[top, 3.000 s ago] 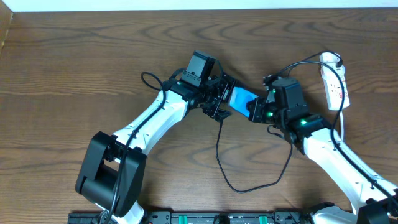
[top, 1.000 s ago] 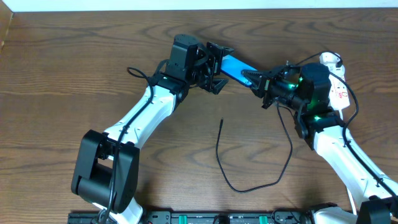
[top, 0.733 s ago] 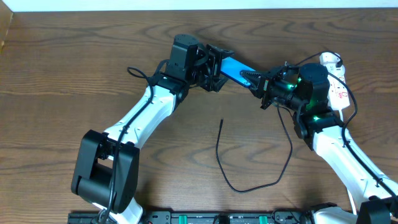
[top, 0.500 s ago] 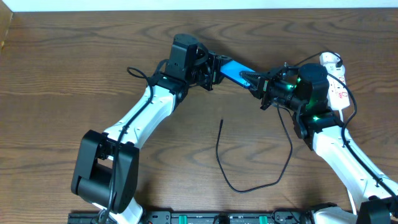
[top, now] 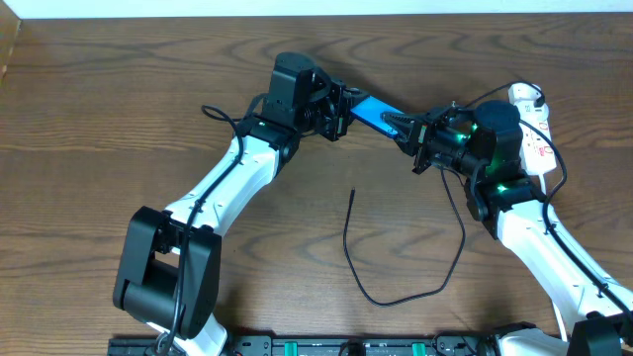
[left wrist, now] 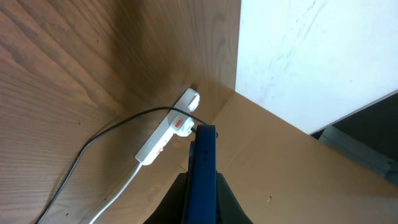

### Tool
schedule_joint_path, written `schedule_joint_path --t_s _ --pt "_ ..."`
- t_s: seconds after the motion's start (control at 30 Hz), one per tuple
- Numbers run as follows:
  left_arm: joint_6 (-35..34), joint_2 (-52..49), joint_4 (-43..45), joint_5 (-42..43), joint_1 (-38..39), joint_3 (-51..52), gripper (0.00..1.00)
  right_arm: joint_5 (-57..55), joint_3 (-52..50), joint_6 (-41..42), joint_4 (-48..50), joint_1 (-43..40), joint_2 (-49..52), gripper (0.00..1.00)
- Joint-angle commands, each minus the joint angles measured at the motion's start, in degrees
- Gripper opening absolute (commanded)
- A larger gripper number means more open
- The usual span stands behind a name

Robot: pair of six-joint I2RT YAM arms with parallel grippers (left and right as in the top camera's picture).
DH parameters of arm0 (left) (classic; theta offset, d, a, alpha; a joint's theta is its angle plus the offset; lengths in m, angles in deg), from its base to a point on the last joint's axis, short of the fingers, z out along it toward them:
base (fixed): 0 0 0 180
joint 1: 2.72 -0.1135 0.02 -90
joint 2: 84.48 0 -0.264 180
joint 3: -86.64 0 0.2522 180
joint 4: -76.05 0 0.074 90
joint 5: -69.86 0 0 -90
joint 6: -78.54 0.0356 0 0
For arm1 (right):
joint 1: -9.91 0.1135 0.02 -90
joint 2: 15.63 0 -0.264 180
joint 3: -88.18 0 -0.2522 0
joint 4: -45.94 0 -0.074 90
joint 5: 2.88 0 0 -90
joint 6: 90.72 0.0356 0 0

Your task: Plug charger to phone and switch on socket

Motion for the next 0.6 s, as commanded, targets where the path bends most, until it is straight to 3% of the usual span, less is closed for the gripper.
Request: schedule_joint_path --t_s 0.0,0.03,0.1,0.2,0.57 --pt "-0.8 1.3 -0.3 0.0 0.0 -0.3 0.07 0.0 1.0 -3.8 0.7 0.9 -0.6 0.16" --pt "-0.8 1.3 -0.3 0.0 0.0 -0.3 0.08 0.0 1.0 -3.8 0.7 0.9 -0.6 0.22" --pt "-0.8 1.3 -0.3 0.0 0.0 -0.3 0.07 -0.2 1.0 -3.9 0.7 0.9 -0.6 0.48" --pt "-0.8 1.3 -0.3 0.0 -0.2 -0.3 0.07 -0.5 1.0 -6.7 0.7 0.8 -0.6 0.99" --pt "2.3 1.3 -0.5 3.3 -4.9 -0.3 0.07 0.0 1.0 -13.4 0.7 0.7 -0.6 0.99"
